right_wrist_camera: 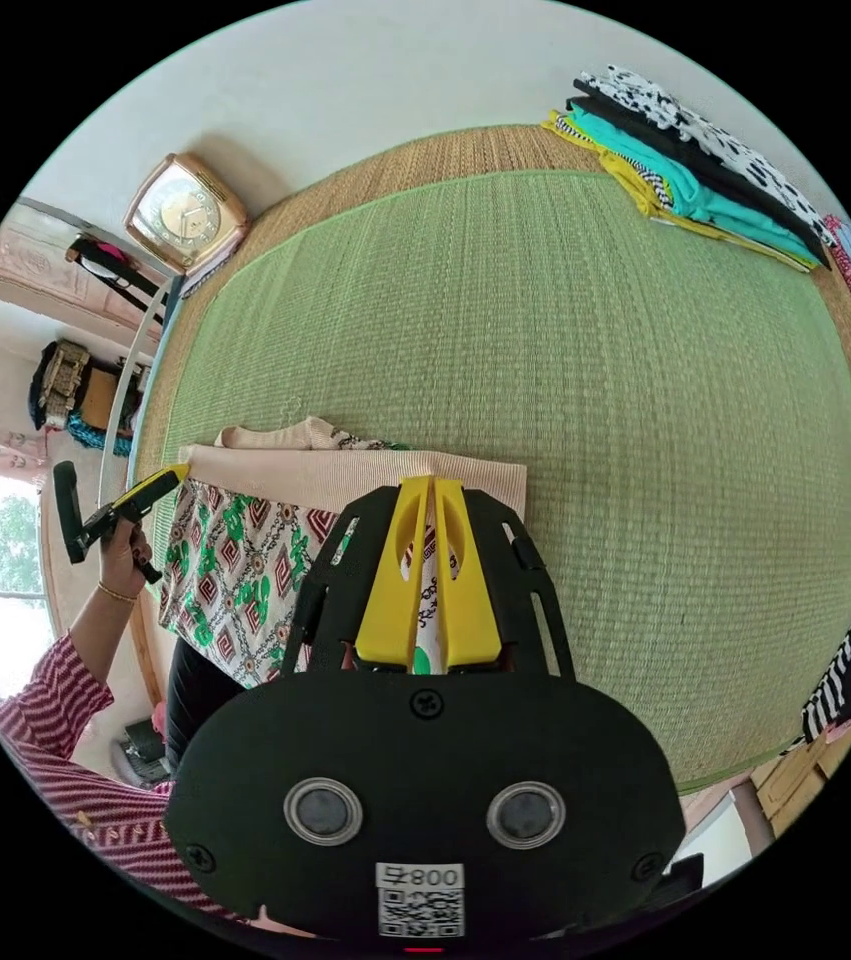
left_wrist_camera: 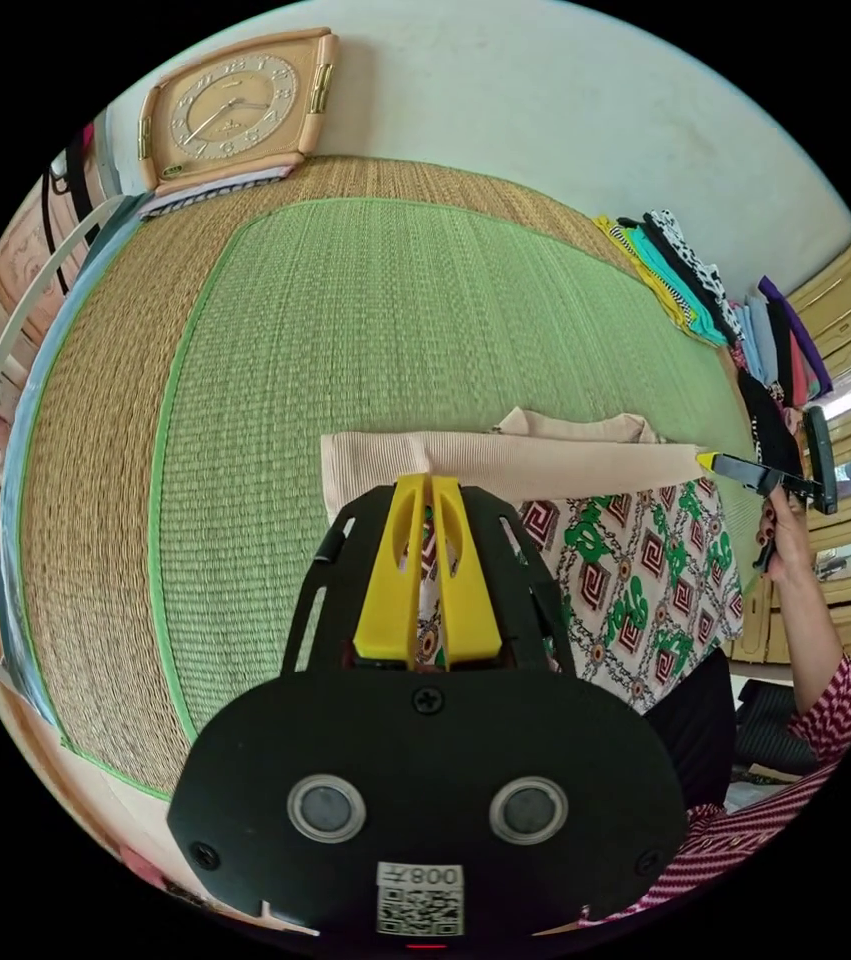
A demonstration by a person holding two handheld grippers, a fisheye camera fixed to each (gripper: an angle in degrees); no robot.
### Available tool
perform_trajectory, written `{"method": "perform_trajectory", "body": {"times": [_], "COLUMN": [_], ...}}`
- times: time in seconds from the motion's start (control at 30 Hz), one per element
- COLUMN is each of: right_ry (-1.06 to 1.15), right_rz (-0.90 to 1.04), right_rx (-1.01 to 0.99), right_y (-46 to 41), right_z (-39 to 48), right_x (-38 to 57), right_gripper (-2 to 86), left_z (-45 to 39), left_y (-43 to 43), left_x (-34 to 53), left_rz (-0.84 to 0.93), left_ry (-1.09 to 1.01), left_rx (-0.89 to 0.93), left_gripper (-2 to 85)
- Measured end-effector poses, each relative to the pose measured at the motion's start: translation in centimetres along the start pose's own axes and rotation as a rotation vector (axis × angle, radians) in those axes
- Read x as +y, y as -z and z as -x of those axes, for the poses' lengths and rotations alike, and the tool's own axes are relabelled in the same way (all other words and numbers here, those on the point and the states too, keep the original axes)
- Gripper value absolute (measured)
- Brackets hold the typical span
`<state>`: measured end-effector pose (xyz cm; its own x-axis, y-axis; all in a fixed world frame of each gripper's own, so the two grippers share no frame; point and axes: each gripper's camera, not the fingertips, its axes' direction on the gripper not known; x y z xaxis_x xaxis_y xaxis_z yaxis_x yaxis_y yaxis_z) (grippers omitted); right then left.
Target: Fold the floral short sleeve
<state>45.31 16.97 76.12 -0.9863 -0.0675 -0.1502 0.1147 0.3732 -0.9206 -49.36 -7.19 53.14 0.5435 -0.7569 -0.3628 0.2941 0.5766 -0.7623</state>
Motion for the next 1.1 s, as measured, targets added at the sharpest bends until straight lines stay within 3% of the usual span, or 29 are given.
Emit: {"method": "perform_trajectory", "body": {"times": [0.53,0.7,0.9,1.1], "right_ry": [-0.047,-0.075,-0.076,-0.033], "right_rz": [-0.068,-0.020,-0.008,-0.014], "right_rx": [-0.194,-0.185,-0.215,-0.255], "right_y": [3.4,2.9,4.6,9.1], "right_z": [-4.7,-6.5,-7.8,-9.7], "right_x": [1.2,1.7,2.2,8.2], "right_gripper": [1.0,0.7,0.5,2.5], "left_z": [5.4,8.1,9.7,10.6], "left_y": [1.7,-1.2,0.2,1.2], "left_x": [2.3,3.6,4.0,10.7], "left_rz": [-0.116,0.000,-0.040,-0.008], "left_ry": [0.077,0.105,0.111,0.092], "left_rx": [0.126,0.067,0.092,0.152], "left_gripper": [3.8,3.7,4.3,6.1]}}
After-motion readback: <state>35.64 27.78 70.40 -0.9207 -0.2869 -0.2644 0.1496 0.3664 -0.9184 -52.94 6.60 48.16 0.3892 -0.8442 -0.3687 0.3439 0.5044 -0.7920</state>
